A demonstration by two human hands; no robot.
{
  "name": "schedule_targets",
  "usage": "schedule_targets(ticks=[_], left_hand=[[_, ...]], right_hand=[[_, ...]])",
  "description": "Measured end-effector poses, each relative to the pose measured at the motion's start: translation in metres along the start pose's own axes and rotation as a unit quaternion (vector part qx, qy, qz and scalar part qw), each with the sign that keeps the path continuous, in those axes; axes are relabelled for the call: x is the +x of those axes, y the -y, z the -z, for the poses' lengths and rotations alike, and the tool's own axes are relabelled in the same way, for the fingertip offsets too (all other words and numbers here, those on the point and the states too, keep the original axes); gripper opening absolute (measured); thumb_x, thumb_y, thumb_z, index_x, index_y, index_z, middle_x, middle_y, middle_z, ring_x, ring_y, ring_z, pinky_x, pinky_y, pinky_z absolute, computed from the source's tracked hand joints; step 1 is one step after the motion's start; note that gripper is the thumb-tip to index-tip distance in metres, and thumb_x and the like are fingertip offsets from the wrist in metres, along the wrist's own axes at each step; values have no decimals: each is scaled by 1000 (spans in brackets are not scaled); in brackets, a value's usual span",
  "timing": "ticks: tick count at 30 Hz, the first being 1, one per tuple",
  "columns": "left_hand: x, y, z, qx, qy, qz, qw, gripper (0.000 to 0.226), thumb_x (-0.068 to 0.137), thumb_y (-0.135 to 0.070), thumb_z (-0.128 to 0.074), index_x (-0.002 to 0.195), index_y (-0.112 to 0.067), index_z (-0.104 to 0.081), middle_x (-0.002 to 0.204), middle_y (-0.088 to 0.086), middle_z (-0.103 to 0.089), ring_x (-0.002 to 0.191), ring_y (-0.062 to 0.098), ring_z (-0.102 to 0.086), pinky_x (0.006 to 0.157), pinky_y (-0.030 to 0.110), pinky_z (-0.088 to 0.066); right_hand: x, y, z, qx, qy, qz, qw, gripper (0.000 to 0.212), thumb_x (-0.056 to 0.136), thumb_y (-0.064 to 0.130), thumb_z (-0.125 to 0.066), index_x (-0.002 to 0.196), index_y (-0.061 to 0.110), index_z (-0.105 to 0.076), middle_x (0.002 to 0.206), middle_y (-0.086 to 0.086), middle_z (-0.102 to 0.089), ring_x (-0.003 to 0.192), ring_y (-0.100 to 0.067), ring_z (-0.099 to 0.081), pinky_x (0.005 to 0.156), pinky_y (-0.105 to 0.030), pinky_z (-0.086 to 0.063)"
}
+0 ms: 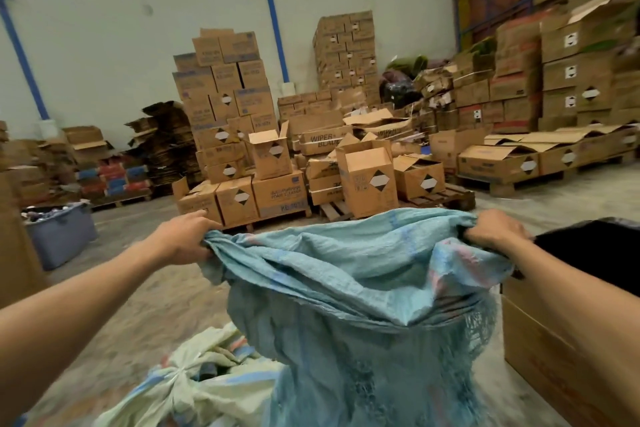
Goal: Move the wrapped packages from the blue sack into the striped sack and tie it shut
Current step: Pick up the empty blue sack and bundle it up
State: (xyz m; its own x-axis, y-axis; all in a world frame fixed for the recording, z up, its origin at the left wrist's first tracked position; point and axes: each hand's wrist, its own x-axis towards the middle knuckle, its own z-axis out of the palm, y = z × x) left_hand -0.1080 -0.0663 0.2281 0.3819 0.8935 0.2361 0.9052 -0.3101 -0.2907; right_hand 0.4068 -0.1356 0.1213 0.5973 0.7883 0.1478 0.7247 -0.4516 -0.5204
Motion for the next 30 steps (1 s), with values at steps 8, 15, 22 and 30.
schedule_targets(ticks=[8,15,22,30], left_hand=[[20,-4,0,-200,-67,273,939,14,86,-22,-57,96,-30,-62,95,7,-65,86,26,-61,75,32,-52],[24,53,-17,-241,-66,409,878,31,87,-10,-57,115,0,-64,117,24,-59,97,37,-59,72,40,-50],[27,46,9,-211,-48,415,884,33,87,-36,-56,101,-7,-63,103,17,-63,100,36,-58,85,42,-53],[32,41,20,-635,11,380,673,31,103,-22,-36,83,-8,-56,67,11,-61,53,19,-58,37,22,-51]], right_hand=[[-27,38,23,322,342,119,875,36,86,19,-73,118,18,-57,112,-14,-67,94,-28,-69,69,-36,-58],[-3,39,23,82,-109,62,989,11,87,7,-64,87,19,-62,93,-12,-67,81,-28,-65,69,-42,-58],[2,74,41,-9,-122,38,992,17,88,20,-61,103,12,-64,102,-15,-66,96,-36,-63,75,-37,-52],[10,81,56,150,27,21,988,22,83,11,-54,98,2,-68,95,-18,-70,84,-33,-68,69,-39,-58]])
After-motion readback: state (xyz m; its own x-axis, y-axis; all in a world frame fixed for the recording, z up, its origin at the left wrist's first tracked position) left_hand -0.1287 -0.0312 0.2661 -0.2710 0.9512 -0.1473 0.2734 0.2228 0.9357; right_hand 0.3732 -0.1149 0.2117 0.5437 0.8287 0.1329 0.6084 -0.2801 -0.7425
